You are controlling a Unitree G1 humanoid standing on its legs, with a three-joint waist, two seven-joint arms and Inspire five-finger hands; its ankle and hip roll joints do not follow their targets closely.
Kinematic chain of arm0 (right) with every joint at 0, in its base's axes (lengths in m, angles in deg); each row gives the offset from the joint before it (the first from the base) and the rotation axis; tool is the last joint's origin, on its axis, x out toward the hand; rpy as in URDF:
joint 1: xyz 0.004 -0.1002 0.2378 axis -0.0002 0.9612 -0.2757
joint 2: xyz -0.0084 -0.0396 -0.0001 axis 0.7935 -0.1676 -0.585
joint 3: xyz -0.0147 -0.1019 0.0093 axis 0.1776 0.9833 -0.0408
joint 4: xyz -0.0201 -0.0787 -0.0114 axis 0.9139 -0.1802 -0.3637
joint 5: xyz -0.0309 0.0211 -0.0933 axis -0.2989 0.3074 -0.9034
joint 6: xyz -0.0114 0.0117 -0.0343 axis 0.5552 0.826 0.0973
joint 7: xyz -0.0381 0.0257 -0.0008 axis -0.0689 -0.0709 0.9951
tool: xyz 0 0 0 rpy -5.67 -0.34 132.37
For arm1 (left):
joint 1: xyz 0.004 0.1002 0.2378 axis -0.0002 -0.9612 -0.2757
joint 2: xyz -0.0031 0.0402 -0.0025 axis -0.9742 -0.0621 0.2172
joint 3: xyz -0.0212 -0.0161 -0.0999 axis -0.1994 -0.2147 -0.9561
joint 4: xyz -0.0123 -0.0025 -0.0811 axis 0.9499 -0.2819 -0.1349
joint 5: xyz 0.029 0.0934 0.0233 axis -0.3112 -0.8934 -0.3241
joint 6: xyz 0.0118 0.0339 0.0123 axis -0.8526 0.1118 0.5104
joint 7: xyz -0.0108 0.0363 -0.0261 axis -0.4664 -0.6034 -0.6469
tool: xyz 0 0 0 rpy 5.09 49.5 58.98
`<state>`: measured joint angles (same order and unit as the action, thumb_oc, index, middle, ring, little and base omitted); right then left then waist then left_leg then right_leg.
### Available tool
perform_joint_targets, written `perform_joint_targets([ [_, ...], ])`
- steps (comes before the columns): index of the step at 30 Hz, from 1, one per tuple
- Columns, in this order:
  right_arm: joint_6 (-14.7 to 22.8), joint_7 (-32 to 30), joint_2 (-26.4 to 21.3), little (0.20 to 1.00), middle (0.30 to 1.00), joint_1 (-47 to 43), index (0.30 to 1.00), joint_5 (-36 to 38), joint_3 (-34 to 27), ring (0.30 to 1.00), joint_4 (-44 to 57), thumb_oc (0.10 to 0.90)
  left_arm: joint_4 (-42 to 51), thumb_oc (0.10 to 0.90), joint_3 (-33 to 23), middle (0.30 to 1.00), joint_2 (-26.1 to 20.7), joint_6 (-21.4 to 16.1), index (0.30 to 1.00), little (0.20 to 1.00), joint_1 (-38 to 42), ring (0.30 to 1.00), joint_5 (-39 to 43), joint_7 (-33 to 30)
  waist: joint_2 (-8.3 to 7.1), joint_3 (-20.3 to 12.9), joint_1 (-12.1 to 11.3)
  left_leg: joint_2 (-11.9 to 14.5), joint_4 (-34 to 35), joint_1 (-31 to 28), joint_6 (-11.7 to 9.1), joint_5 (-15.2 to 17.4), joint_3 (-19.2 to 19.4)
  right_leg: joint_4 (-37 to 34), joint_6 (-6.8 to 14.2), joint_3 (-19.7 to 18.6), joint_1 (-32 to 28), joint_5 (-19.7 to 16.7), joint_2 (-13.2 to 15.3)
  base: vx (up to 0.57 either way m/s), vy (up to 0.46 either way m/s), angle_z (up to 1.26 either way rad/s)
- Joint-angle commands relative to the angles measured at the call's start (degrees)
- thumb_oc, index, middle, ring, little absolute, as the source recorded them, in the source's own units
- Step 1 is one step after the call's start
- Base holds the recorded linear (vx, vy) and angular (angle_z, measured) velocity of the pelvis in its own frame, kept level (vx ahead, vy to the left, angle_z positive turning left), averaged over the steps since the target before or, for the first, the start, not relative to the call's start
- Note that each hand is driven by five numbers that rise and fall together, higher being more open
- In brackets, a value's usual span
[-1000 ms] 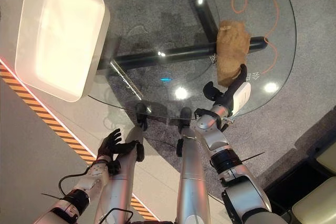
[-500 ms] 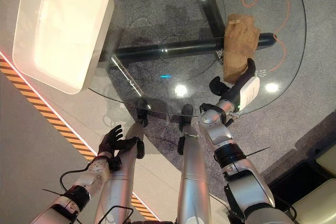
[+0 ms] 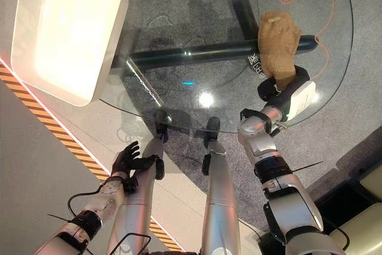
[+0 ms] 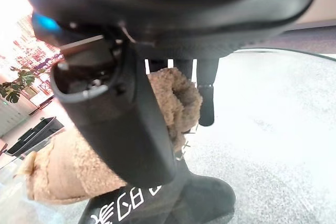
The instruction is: Wipe the table with a cloth and put it in the basket.
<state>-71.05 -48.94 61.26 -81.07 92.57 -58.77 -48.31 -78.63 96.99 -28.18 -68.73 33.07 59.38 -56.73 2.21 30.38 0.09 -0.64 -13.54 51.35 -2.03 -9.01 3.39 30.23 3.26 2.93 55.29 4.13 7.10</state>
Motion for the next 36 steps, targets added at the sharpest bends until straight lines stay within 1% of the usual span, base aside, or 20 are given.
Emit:
perform_joint_targets([
  [1, 2.6, -0.1, -2.2, 0.200, 0.300, -3.2, 0.300, 0.4, 0.5, 0.300, 2.4, 0.100, 1.3, 0.800, 2.8, 0.900, 3.0, 1.2, 0.900, 0.900, -4.3, 0.900, 1.1, -0.9, 2.19, -0.6, -1.2, -4.5, -11.6, 3.4, 2.1, 10.4, 0.0, -10.8, 0.6, 3.3, 0.1, -9.5, -2.5, 0.00, 0.000, 0.00],
  [5, 2.0, 0.8, -1.7, 0.200, 0.300, -3.4, 0.300, 0.1, 0.9, 0.300, 3.1, 0.100, 1.1, 0.800, 2.8, 0.900, 3.3, 1.0, 0.900, 0.900, -4.6, 0.900, 1.2, -0.8, 2.30, -0.6, -1.4, -4.5, -11.6, 3.6, 2.2, 10.3, -0.2, -10.5, 0.5, 3.4, 0.3, -9.3, -2.5, 0.00, 0.003, 0.01],
  [8, 2.6, 0.8, -1.6, 0.200, 0.300, -3.4, 0.300, -0.4, 1.2, 0.300, 3.5, 0.100, 1.0, 0.800, 2.7, 0.900, 3.6, 0.8, 0.900, 0.900, -4.5, 0.900, 1.0, -0.6, 2.32, -0.6, -1.4, -4.5, -11.7, 3.5, 2.2, 10.4, -0.2, -10.4, 0.5, 3.5, 0.3, -9.1, -2.4, 0.01, 0.010, 0.04],
  [11, 2.9, 1.0, -1.7, 0.200, 0.300, -3.4, 0.300, -2.4, 1.2, 0.300, 5.3, 0.100, 1.3, 0.800, 2.7, 0.900, 3.7, 0.7, 0.900, 0.900, -4.8, 0.900, 0.8, -0.7, 2.25, -0.6, -1.4, -4.6, -11.8, 3.6, 2.2, 10.4, -0.3, -10.4, 0.5, 3.4, 0.2, -9.0, -2.5, 0.00, 0.004, 0.01],
  [13, 2.6, 1.8, -1.7, 0.200, 0.300, -3.2, 0.300, -5.2, 1.3, 0.300, 7.7, 0.100, 1.6, 0.800, 2.7, 0.900, 3.6, 0.7, 0.900, 0.900, -5.0, 0.900, 0.9, -0.8, 2.14, -0.6, -1.3, -4.5, -11.9, 3.7, 2.2, 10.4, -0.2, -10.3, 0.6, 3.4, 0.3, -9.0, -2.5, 0.00, 0.000, 0.00],
  [14, 1.6, 2.3, -1.6, 0.200, 0.300, -3.0, 0.300, -7.4, 1.5, 0.300, 10.5, 0.100, 2.1, 0.800, 2.8, 0.900, 3.6, 0.7, 0.900, 0.900, -5.3, 0.900, 0.8, -1.2, 2.05, -0.6, -1.2, -4.6, -11.9, 3.7, 2.2, 10.4, -0.2, -10.3, 0.6, 3.3, 0.4, -9.0, -2.6, 0.00, 0.000, 0.00],
  [15, 1.5, 2.7, -1.5, 0.200, 0.300, -2.9, 0.300, -8.1, 1.5, 0.300, 11.1, 0.100, 2.2, 0.800, 2.8, 0.900, 3.6, 0.8, 0.900, 0.900, -5.4, 0.900, 0.8, -1.3, 2.02, -0.6, -1.2, -4.6, -11.9, 3.8, 2.2, 10.4, -0.2, -10.3, 0.7, 3.3, 0.4, -9.0, -2.6, 0.00, 0.000, 0.00],
  [16, 0.6, 4.3, -1.3, 0.200, 0.300, -2.8, 0.300, -10.7, 1.9, 0.300, 13.2, 0.100, 2.6, 0.800, 2.7, 0.900, 3.8, 0.9, 0.900, 0.900, -5.6, 0.900, 0.5, -1.5, 2.00, -0.6, -1.1, -4.6, -11.9, 3.8, 2.3, 10.4, -0.2, -10.1, 0.7, 3.3, 0.6, -9.0, -2.6, 0.00, 0.000, 0.00],
  [17, 0.5, 4.6, -1.3, 0.200, 0.300, -2.7, 0.300, -11.0, 2.0, 0.300, 13.6, 0.100, 2.7, 0.800, 2.7, 0.900, 3.8, 0.9, 0.900, 0.900, -5.7, 0.900, 0.5, -1.6, 2.00, -0.6, -1.1, -4.6, -11.9, 3.8, 2.3, 10.4, -0.2, -10.1, 0.7, 3.2, 0.6, -9.0, -2.6, 0.00, 0.000, 0.00],
  [18, -0.4, 5.7, -1.1, 0.200, 0.300, -2.5, 0.300, -12.5, 2.4, 0.300, 15.3, 0.100, 3.1, 0.800, 2.7, 0.900, 4.0, 1.1, 0.900, 0.900, -5.9, 0.900, 0.3, -1.8, 1.95, -0.6, -1.1, -4.6, -12.0, 3.8, 2.3, 10.5, -0.1, -10.1, 0.8, 3.2, 0.6, -9.0, -2.5, 0.00, 0.000, 0.00],
  [19, -1.3, 7.8, -0.9, 0.200, 0.300, -2.3, 0.300, -14.0, 3.1, 0.300, 17.1, 0.100, 3.5, 0.800, 2.5, 0.900, 4.1, 1.2, 0.900, 0.900, -6.0, 0.900, 0.2, -2.0, 1.93, -0.6, -1.0, -4.6, -11.9, 3.8, 2.3, 10.5, -0.1, -10.1, 0.8, 3.2, 0.6, -8.9, -2.5, 0.00, 0.000, 0.00],
  [22, -2.1, 11.4, 0.2, 0.200, 0.300, -1.9, 0.300, -14.9, 4.5, 0.300, 19.1, 0.100, 3.6, 0.800, 2.2, 0.900, 4.6, 1.2, 0.900, 0.900, -6.1, 0.900, -0.2, -2.1, 2.00, -0.6, -1.0, -4.5, -11.7, 3.8, 2.3, 10.4, 0.0, -10.1, 0.7, 3.2, 0.7, -8.8, -2.5, 0.00, 0.012, 0.01],
  [23, -2.3, 13.8, 0.6, 0.200, 0.300, -1.5, 0.300, -16.0, 5.6, 0.300, 20.4, 0.100, 3.8, 0.800, 1.9, 0.900, 4.8, 1.0, 0.900, 0.900, -6.3, 0.900, -0.6, -1.9, 2.03, -0.6, -1.0, -4.5, -11.7, 3.8, 2.3, 10.4, 0.1, -10.1, 0.7, 3.3, 0.7, -8.7, -2.4, 0.00, 0.033, 0.03],
  [24, -2.3, 14.3, 0.7, 0.200, 0.300, -1.5, 0.300, -16.1, 5.7, 0.300, 20.6, 0.100, 3.8, 0.800, 1.9, 0.900, 4.8, 1.0, 0.900, 0.900, -6.4, 0.900, -0.6, -1.9, 2.04, -0.6, -1.0, -4.5, -11.7, 3.7, 2.3, 10.4, 0.1, -10.1, 0.7, 3.3, 0.6, -8.7, -2.4, 0.00, 0.035, 0.04],
  [26, -2.1, 18.8, 1.7, 0.200, 0.300, -0.9, 0.300, -18.0, 7.5, 0.300, 22.3, 0.100, 4.0, 0.800, 1.6, 0.900, 5.0, 0.9, 0.900, 0.900, -6.7, 0.900, -1.0, -1.7, 2.12, -0.6, -1.1, -4.7, -11.6, 3.6, 2.3, 10.2, 0.1, -10.3, 0.6, 3.5, 0.5, -8.6, -2.2, 0.00, 0.014, 0.02],
  [27, -1.9, 19.4, 1.9, 0.200, 0.300, -0.8, 0.300, -18.3, 7.8, 0.300, 22.5, 0.100, 4.0, 0.800, 1.6, 0.900, 5.0, 0.9, 0.900, 0.900, -6.8, 0.900, -1.0, -1.8, 2.13, -0.6, -1.1, -4.7, -11.5, 3.6, 2.3, 10.2, 0.1, -10.3, 0.6, 3.5, 0.5, -8.6, -2.2, 0.00, 0.000, 0.00],
  [29, -2.1, 23.4, 3.5, 0.200, 0.300, -0.2, 0.300, -20.9, 10.3, 0.300, 23.9, 0.100, 3.9, 0.800, 1.6, 0.900, 5.2, 0.8, 0.900, 0.900, -7.0, 0.900, -1.4, -1.5, 2.21, -0.6, -1.2, -4.7, -11.6, 3.9, 2.2, 10.1, 0.0, -10.2, 0.7, 3.7, 0.6, -8.5, -2.0, 0.00, 0.015, 0.06],
  [31, -2.1, 25.8, 4.2, 0.200, 0.300, 0.1, 0.300, -22.0, 11.3, 0.300, 24.3, 0.100, 3.8, 0.800, 1.6, 0.900, 5.2, 0.6, 0.900, 0.900, -7.1, 0.900, -1.5, -1.4, 2.22, -0.6, -1.3, -4.7, -11.5, 3.8, 2.2, 10.0, 0.0, -10.1, 0.7, 3.7, 0.6, -8.5, -2.0, 0.00, 0.009, 0.06],
  [33, -2.4, 29.2, 5.1, 0.200, 0.300, 0.2, 0.300, -23.2, 14.3, 0.300, 24.8, 0.100, 4.0, 0.800, 1.7, 0.900, 5.2, 0.8, 0.900, 0.900, -7.0, 0.900, -1.6, -1.1, 2.34, -0.6, -1.5, -4.8, -11.4, 3.9, 2.1, 9.9, 0.0, -10.1, 0.7, 4.0, 0.7, -8.4, -1.8, 0.00, 0.011, 0.06],
  [36, -2.6, 31.9, 5.8, 0.200, 0.300, -0.2, 0.300, -24.1, 17.3, 0.300, 24.3, 0.100, 4.0, 0.800, 2.2, 0.900, 5.3, 0.9, 0.900, 0.900, -6.5, 0.900, -1.5, -0.8, 2.59, -0.6, -1.8, -4.8, -11.4, 4.3, 2.1, 9.8, 0.1, -10.1, 0.7, 4.2, 1.0, -8.3, -1.5, 0.00, 0.014, 0.08],
])
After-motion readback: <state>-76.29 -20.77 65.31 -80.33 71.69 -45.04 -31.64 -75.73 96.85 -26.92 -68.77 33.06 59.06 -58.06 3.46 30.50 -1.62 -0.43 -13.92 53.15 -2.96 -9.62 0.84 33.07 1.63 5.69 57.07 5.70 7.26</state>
